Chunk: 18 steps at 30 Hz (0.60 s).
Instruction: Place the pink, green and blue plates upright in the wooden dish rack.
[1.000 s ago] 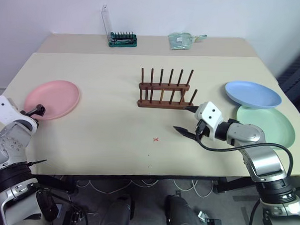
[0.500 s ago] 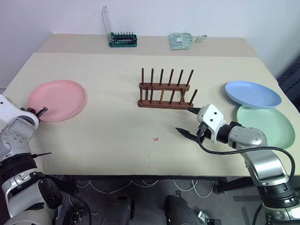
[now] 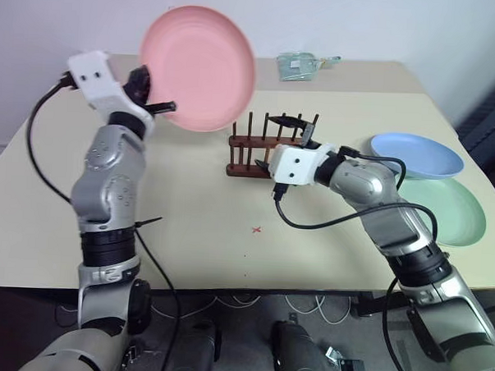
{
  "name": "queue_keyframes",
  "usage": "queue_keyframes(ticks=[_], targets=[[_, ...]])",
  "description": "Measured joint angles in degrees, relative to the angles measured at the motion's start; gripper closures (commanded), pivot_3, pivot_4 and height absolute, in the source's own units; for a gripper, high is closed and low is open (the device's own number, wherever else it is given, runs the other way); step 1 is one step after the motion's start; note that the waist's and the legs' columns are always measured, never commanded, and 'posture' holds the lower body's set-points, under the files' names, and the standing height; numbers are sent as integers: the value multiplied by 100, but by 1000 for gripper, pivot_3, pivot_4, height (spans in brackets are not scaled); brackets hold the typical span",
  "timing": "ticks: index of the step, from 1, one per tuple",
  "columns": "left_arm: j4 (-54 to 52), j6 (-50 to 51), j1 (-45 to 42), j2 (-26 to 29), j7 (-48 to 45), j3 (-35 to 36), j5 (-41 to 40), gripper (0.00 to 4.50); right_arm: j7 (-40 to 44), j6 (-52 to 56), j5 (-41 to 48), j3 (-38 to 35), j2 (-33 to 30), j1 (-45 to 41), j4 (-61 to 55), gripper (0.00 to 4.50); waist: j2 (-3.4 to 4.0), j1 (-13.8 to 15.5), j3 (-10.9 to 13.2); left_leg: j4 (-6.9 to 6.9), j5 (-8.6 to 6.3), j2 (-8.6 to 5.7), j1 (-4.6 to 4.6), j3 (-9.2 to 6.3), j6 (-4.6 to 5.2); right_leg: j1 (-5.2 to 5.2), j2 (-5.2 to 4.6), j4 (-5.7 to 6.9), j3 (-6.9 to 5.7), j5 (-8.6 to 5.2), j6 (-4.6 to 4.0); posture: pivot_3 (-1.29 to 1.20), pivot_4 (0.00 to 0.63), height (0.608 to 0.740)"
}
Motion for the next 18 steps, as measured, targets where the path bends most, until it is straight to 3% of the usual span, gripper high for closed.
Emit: queue_keyframes(ticks=[9, 12, 17, 18], targets=[[-394, 306, -80, -323, -179, -460, 11, 4489, -355, -702, -828, 214, 179, -331, 613, 89, 0, -7, 0, 0, 0, -1, 0, -1, 1, 2, 1, 0, 0, 0, 0, 0, 150, 740], [-475, 409, -75, -389, -211, -508, -41, 4500, -420, -716, -966, 221, 220, -332, 796, 894, 0, -7, 0, 0, 0, -1, 0, -1, 1, 1, 1, 0, 0, 0, 0, 0, 150, 740], [-487, 536, -39, -422, -232, -497, -68, 4500, -537, -767, -1123, 213, 221, -340, 820, 3405, 1, -9, 0, 0, 0, -1, 0, -1, 1, 1, 1, 0, 0, 0, 0, 0, 150, 740], [-486, 547, -31, -439, -230, -476, -86, 4192, -563, -775, -1162, 212, 221, -339, 819, 4007, 0, -7, 0, 0, 0, -1, 0, -1, 1, 1, 1, 0, 0, 0, 0, 0, 150, 740]])
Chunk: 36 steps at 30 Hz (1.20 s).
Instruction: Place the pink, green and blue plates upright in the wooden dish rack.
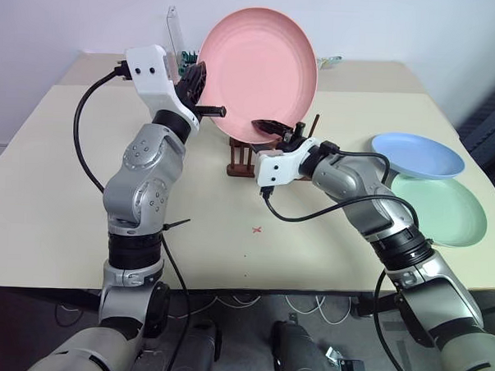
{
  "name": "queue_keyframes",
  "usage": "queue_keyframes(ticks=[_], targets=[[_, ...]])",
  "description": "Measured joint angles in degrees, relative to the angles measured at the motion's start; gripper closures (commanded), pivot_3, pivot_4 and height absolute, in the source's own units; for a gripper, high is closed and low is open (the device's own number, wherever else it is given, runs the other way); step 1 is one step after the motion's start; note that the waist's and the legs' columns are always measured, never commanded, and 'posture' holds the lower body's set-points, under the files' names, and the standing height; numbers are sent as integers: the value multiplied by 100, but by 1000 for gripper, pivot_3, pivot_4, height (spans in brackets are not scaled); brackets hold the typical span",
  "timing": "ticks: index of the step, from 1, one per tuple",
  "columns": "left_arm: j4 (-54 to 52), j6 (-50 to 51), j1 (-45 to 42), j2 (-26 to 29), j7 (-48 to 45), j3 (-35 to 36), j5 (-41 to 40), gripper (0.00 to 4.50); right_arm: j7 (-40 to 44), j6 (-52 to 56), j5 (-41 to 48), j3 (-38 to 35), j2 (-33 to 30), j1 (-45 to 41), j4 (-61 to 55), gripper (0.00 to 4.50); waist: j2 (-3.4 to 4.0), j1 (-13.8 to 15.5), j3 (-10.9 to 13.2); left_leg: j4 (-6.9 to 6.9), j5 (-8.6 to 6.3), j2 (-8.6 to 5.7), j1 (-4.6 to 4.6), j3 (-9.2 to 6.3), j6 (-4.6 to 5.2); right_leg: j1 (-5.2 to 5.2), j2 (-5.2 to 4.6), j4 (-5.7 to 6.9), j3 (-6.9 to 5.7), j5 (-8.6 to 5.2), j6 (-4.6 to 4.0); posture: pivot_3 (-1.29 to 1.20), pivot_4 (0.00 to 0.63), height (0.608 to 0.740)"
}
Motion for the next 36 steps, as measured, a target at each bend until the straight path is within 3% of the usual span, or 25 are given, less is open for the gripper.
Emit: queue_keyframes(ticks=[1, 9, 13, 16, 19, 22, 24, 27, 30, 36], targets=[[1, 23, 0, -27, 0, 59, -22, 3839, -49, -7, -36, -4, 0, 0, -1, 4469, 0, -2, 0, 0, 0, 0, 0, 0, 0, 0, 0, 0, 0, 0, 0, 0, 150, 740], [-23, -48, -18, -329, 48, 451, -479, 39, -188, -51, -252, -7, -16, 1, 14, 4500, 0, 10, 0, 1, 0, 0, 0, -1, 0, 2, 0, -3, 0, 0, 0, 0, 150, 740], [226, -496, -364, -264, 458, 1191, -614, 39, -305, -33, -182, -280, -109, 9, 51, 4500, 0, -6, 1, -1, 0, 1, 0, -1, -1, -1, 2, -2, 0, 0, 0, 0, 150, 740], [353, -717, -367, 337, 310, 1427, -530, 39, -334, 189, 489, -997, -96, 103, 28, 4500, 0, 8, 1, -4, 0, 0, 0, -1, -1, 2, 2, -5, 0, 0, 0, 0, 150, 740], [459, -756, 282, 1292, -422, 940, -8, 39, 121, 805, 1729, -1826, -67, 355, -291, 4500, 2, 16, 0, -6, -2, -1, 2, -1, 3, 8, 1, -6, 1, 0, 0, 0, 150, 740], [588, -708, 1008, 1817, -1203, 76, 467, 39, 574, 1576, 2805, -2295, 51, 503, -679, 4500, 5, 9, 2, -3, -14, -1, 2, -2, 26, 8, 1, -3, 1, 1, -2, 0, 150, 740], [278, -681, 1718, 2096, -2126, -476, 353, 39, 801, 2491, 3839, -2667, 246, 520, -1133, 4500, 13, -35, 6, -11, -15, 5, 3, 0, 27, 3, 1, -2, 5, 1, -4, 0, 150, 740], [-233, -627, 2763, 2174, -3387, -1021, -229, 39, 890, 4045, 5475, -3476, 361, 519, -1731, 4500, 22, -32, 11, -20, -17, 10, -1, -6, 30, -13, 1, 2, 7, 0, -8, 0, 150, 740], [-465, -545, 2849, 2248, -3852, -1060, -414, 39, 850, 4921, 6472, -3766, 450, 520, -1983, 4500, 31, 2, 12, -20, -16, 14, 1, -10, 29, -11, 9, 4, -1, 5, -31, 0, 150, 740], [-592, -435, 2934, 2156, -4197, -1268, -478, 39, 774, 5614, 7385, -4076, 452, 649, -1891, 4500, 44, 10, 9, -14, -18, 11, 2, -2, 33, -3, 6, -4, 0, 9, -21, 0, 150, 740]])
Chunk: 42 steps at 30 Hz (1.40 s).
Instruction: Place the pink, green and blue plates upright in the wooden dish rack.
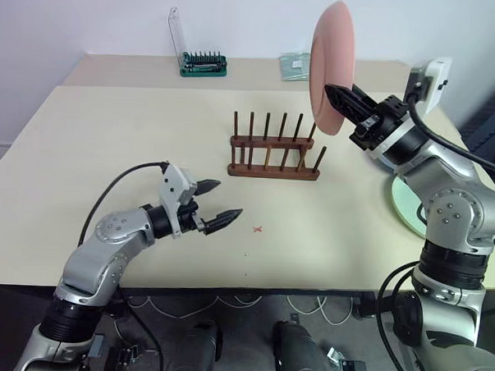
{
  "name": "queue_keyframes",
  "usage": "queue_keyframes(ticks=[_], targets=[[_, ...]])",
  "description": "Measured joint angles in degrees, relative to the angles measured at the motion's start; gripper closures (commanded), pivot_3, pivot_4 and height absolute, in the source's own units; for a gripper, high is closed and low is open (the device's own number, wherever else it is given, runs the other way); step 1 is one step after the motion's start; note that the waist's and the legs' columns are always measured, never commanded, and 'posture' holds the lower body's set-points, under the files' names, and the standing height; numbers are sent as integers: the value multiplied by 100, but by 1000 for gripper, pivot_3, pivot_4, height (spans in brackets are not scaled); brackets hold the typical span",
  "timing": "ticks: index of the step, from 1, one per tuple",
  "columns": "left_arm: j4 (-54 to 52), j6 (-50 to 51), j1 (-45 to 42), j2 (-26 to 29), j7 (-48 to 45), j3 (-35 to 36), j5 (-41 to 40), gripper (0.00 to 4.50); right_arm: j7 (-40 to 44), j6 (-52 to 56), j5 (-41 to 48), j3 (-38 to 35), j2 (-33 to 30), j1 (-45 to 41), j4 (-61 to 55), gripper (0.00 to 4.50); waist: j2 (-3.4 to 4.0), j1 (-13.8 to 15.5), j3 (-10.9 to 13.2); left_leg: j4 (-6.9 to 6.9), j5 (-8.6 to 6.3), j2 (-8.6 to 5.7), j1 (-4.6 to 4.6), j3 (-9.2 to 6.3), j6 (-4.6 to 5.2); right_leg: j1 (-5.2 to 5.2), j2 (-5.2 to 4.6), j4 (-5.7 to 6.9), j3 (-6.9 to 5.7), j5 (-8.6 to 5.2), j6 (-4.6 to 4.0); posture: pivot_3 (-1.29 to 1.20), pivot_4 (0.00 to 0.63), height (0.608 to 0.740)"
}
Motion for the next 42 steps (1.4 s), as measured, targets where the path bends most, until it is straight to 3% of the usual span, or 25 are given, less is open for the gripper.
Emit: queue_keyframes(ticks=[19, 22, 27, 31, 37, 39, 40, 42], targets=[[-43, 36, -5, -159, 18, -6, 36, 39, -1124, 581, 335, -125, 370, -648, 1664, 4500, 2, -11, 1, -1, 0, 0, 0, 1, 0, -4, 0, 3, 0, 0, 0, 0, 150, 740], [-42, 45, -19, -203, 31, -11, 61, 0, -1284, 661, 344, -128, 405, -647, 1705, 3368, 2, -11, 1, -1, 0, 0, -2, 2, 0, -5, 0, 2, 0, 0, 0, 0, 150, 740], [-42, 118, -54, -230, 63, -14, 115, 0, -1283, 511, 213, -23, 328, -633, 1547, 869, 3, -12, 2, -1, 0, 0, -2, 2, 0, -6, 0, 3, 0, 1, 1, 0, 150, 740], [-46, 145, -69, -267, 90, -22, 156, 0, -1167, 80, -118, 53, -102, -581, 1135, 869, 4, 5, 2, 1, 0, -1, -4, 3, 0, -5, 0, 1, 0, 0, 2, 0, 150, 740], [-135, 198, -21, -270, 139, -22, 156, 0, -693, -387, -311, -487, -1351, 4, 623, 869, 3, 21, 2, 2, -3, -3, -6, 4, 5, 2, -4, -8, 0, -2, 5, 0, 150, 740], [-160, 248, -40, -283, 140, -45, 155, 0, -453, -448, -367, -575, -1634, 295, 558, 335, 4, -15, 3, 2, -3, 1, -1, 9, 5, 2, -2, -7, 0, -2, 4, 0, 150, 740], [-197, 257, -92, -316, 128, -105, 148, 0, -165, -550, -566, -527, -2174, 819, 481, 46, 6, 12, 2, 2, -3, 0, -2, 7, 6, 4, -3, -6, -1, -5, 8, 0, 150, 740], [-203, 265, -76, -279, 81, -105, 145, 0, 275, -591, -1087, -394, -3050, 1859, 494, 46, 7, 64, 2, 10, -8, -5, -4, 10, 15, 11, -8, -11, -2, -12, 17, 0, 150, 740]])
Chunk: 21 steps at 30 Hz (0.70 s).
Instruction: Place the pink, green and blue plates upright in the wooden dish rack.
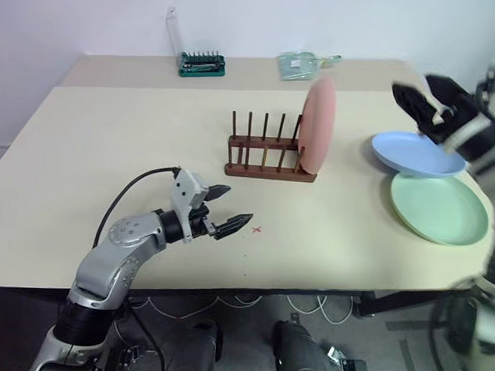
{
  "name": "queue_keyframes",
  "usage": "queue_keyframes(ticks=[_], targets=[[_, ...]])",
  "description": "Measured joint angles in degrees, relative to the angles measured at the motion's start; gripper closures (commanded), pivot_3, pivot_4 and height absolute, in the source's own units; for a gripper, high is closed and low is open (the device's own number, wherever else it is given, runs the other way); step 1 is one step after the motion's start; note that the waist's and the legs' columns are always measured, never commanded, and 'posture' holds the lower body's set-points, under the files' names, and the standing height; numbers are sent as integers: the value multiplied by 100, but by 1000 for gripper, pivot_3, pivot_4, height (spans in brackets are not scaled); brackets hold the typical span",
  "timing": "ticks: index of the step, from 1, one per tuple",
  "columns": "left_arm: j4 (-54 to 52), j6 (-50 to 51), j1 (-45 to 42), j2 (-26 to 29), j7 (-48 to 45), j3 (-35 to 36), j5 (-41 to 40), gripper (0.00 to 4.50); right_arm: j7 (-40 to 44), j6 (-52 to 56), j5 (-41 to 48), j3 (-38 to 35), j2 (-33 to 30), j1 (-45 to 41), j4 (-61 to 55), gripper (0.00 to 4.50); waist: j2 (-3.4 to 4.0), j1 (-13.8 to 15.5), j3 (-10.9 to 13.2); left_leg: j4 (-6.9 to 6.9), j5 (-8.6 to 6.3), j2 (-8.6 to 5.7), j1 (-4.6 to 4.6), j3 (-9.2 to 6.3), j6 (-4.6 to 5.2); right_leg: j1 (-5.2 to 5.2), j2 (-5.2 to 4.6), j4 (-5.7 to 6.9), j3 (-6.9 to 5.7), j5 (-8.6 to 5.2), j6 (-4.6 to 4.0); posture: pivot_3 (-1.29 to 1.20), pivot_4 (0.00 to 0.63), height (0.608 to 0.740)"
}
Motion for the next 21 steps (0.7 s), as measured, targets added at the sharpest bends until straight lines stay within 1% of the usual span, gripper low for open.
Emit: queue_keyframes(ticks=[2, 4, 6, 8, 13, 16, 19, 21], targets=[[39, -1, -19, 2, -55, -13, 1, 0, 311, 3, -387, 156, -485, 862, -22, 46, 1, -17, 0, 4, -3, -1, 0, 8, 4, 1, -3, 0, 4, 0, 0, 0, 150, 740], [117, -15, -65, -51, -90, -51, 7, 0, 474, 34, -564, 314, -536, 1281, -49, 46, 9, -95, -1, 8, -3, 4, 7, 24, 6, 0, -3, 2, 14, 0, 0, 0, 150, 740], [204, -40, -129, -96, -153, -128, 18, 0, 460, 142, -645, 387, -503, 1398, -91, 46, 25, -118, -7, 8, -3, 7, 13, 29, 6, 0, -2, 5, 18, -4, -8, 0, 150, 740], [296, -121, -193, -158, -213, -155, 57, 0, 351, 248, -782, 524, -421, 1434, -115, 46, 23, -95, -9, 9, -3, 9, 13, 27, 6, 2, 1, 5, 17, -7, -14, 0, 150, 740], [507, -259, -204, -166, -320, -174, 136, 0, 61, 386, -1043, 858, 40, 1407, 125, 46, 19, -23, -7, 14, -4, 0, 1, 20, 8, 1, -4, -2, 17, -1, 1, 0, 150, 740], [552, -303, -202, -167, -344, -175, 181, 0, 51, 481, -1078, 935, 98, 1392, 303, 46, 19, -7, -6, 14, -5, -1, 0, 19, 8, 2, -5, -3, 17, -2, 1, 0, 150, 740], [553, -394, -164, -167, -368, -172, 215, 0, 106, 512, -1085, 937, 125, 1360, 498, 848, 19, -21, -7, 12, -5, 0, 2, 19, 8, 2, -5, -3, 17, -2, 1, 0, 150, 740], [554, -418, -114, -171, -388, -173, 223, 0, 166, 518, -1057, 936, 153, 1329, 574, 1815, 19, -36, -7, 12, -5, 0, 4, 19, 8, 3, -4, -2, 17, -2, 2, 0, 150, 740]])
